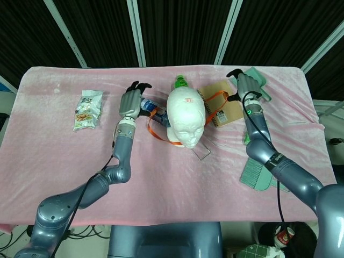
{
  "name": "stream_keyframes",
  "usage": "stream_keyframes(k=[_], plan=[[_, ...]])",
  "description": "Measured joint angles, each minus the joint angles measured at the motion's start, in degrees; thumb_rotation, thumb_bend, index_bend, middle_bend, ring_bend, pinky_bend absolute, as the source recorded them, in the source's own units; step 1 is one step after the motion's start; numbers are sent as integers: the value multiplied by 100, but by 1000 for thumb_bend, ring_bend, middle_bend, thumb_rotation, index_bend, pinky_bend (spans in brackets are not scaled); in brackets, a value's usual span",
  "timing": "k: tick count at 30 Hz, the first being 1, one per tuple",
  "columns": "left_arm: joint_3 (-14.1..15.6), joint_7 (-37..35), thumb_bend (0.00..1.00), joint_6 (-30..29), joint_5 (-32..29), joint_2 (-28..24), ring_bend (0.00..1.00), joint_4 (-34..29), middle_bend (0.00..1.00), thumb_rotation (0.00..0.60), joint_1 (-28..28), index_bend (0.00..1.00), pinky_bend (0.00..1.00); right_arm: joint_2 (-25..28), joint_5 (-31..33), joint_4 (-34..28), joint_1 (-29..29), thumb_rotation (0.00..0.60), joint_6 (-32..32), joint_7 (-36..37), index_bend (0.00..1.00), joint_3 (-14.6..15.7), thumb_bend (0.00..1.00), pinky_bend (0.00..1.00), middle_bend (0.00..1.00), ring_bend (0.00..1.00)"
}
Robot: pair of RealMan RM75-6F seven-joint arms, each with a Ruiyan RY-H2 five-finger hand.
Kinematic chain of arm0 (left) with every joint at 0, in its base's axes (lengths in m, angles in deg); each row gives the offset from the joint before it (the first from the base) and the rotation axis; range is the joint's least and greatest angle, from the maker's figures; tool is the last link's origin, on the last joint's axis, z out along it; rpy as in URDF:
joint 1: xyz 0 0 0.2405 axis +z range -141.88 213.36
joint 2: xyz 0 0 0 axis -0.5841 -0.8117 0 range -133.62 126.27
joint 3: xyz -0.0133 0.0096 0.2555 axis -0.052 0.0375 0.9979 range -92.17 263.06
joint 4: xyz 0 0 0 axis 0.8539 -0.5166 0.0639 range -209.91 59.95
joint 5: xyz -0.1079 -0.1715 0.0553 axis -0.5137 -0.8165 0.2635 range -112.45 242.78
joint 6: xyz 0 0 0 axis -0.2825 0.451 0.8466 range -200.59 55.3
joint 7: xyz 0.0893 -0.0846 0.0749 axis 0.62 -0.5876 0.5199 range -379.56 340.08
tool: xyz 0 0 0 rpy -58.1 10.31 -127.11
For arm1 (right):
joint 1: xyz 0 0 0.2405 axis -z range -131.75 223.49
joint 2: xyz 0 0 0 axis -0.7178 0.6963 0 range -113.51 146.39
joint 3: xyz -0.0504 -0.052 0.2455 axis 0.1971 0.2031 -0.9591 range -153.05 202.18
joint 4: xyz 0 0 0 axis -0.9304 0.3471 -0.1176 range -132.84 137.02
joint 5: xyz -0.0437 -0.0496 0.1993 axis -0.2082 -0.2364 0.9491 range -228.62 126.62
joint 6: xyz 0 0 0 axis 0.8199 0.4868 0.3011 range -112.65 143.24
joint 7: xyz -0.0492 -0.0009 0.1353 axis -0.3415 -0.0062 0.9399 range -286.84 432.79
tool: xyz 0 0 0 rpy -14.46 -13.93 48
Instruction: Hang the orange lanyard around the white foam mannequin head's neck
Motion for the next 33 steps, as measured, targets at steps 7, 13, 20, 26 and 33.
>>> stream_keyframes(k=[7, 13, 20, 26, 33], plan=[[-125, 76, 58, -299, 44, -146, 0, -239, 139, 600, 6, 188, 16, 198, -13, -273, 56, 600, -107, 144, 182, -34, 115, 162, 87, 168], [-173, 148, 60, -526, 106, -506, 0, -885, 155, 600, 206, 244, 16, 587, -133, -822, 273, 600, -255, 344, 182, -85, 161, 162, 90, 172], [29, 424, 69, -588, 296, -1356, 0, -2204, 159, 600, 671, 247, 17, 1289, -464, -1555, 828, 600, -635, 547, 182, 3, 186, 162, 100, 177], [391, 1063, 73, -748, 429, -2362, 0, -3750, 161, 600, 1185, 243, 17, 1681, -836, -2035, 1288, 600, -1341, 453, 182, 307, 216, 162, 159, 207], [820, 1865, 151, -1373, 508, -3599, 0, -5807, 163, 600, 1915, 256, 38, 2192, -1050, -3020, 1842, 600, -2188, 3, 182, 815, 389, 179, 208, 285]])
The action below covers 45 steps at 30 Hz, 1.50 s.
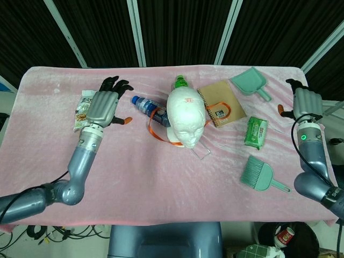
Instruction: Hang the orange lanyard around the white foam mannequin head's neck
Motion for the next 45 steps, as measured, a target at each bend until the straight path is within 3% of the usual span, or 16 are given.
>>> stream_keyframes(k=[4, 10, 15, 20, 23, 31, 45], plan=[[399, 348, 151, -591, 230, -724, 0, -1117, 164, 600, 609, 256, 51, 225, -114, -595, 300, 600, -310, -281, 182, 340, 389, 232, 254, 315], [1271, 514, 151, -1572, 888, -1369, 0, -2092, 164, 600, 1667, 256, 48, 377, -465, -1217, 629, 600, -842, -898, 182, 890, 450, 583, 466, 560], [1899, 302, 151, -2294, 1502, -1599, 0, -2364, 164, 600, 2488, 258, 25, 300, -1005, -1734, 873, 600, -1242, -1027, 181, 1140, 520, 717, 643, 720], [2362, -579, 151, -2703, 2177, -1718, 0, -2274, 164, 600, 3207, 258, 20, 84, -1329, -2129, 1000, 600, -1329, -1243, 181, 1396, 586, 849, 844, 885], [2590, -1197, 151, -2931, 2493, -1767, 0, -2015, 163, 600, 3562, 258, 20, -155, -1433, -2241, 1013, 600, -1350, -1435, 182, 1496, 620, 889, 906, 938], [2886, -1955, 151, -3381, 3070, -1676, 0, -1282, 162, 600, 4220, 258, 19, -887, -1301, -2389, 921, 600, -1160, -1701, 181, 1558, 639, 901, 933, 964], [2722, -1985, 151, -3333, 3178, -1445, 0, -1001, 161, 600, 4447, 258, 17, -2230, -601, -2036, 334, 600, -1033, -2188, 161, 1082, 670, 930, 988, 1000]])
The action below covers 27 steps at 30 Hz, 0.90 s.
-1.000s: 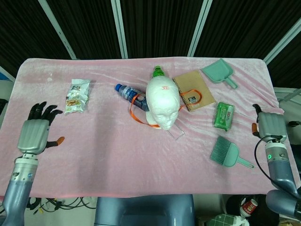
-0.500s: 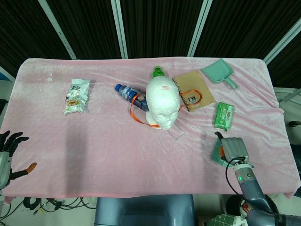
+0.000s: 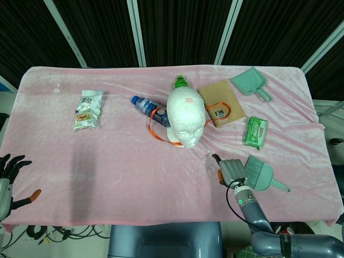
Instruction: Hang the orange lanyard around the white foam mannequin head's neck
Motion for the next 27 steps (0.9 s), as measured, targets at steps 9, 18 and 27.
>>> stream_keyframes(k=[9, 18, 27], plan=[[-177, 21, 151, 139, -120, 33, 0, 35, 160, 600, 52, 258, 16, -616, 511, 437, -368, 600, -23, -324, 164, -253, 673, 930, 988, 1000], [-300, 60, 151, 196, -144, 65, 0, 45, 159, 600, 121, 258, 16, -786, 763, 609, -490, 600, -7, -383, 246, -312, 674, 930, 988, 1000], [-373, 115, 151, 248, -106, 95, 0, 20, 159, 600, 185, 258, 16, -687, 752, 514, -421, 600, 9, -304, 312, -186, 673, 930, 988, 1000]])
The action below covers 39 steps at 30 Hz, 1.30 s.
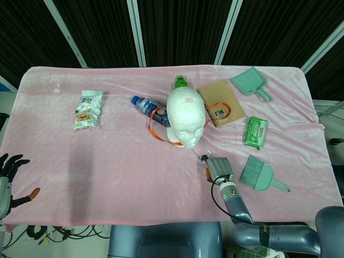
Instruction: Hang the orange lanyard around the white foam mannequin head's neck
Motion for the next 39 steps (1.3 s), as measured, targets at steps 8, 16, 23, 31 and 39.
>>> stream_keyframes(k=[8, 16, 23, 31, 39], plan=[[-65, 9, 151, 21, 10, 14, 0, -13, 159, 600, 49, 258, 16, 38, -90, -133, 28, 600, 51, 83, 421, 61, 681, 930, 988, 1000], [-149, -26, 151, 14, 13, 0, 0, -19, 159, 600, 107, 259, 16, 83, -129, -420, 21, 600, 26, 59, 478, 144, 689, 930, 988, 1000], [-203, -68, 151, 20, 34, -20, 0, -30, 159, 600, 151, 261, 16, 122, -150, -702, 12, 600, -70, 16, 499, 210, 696, 930, 988, 1000], [-247, -72, 151, 18, 71, -34, 0, -36, 159, 600, 202, 261, 16, 187, -129, -1011, 20, 600, -177, -97, 502, 397, 700, 930, 988, 1000], [-287, -75, 151, 12, 76, -40, 0, -37, 159, 600, 230, 262, 16, 299, -196, -1346, 101, 600, -329, -121, 503, 560, 702, 930, 988, 1000]])
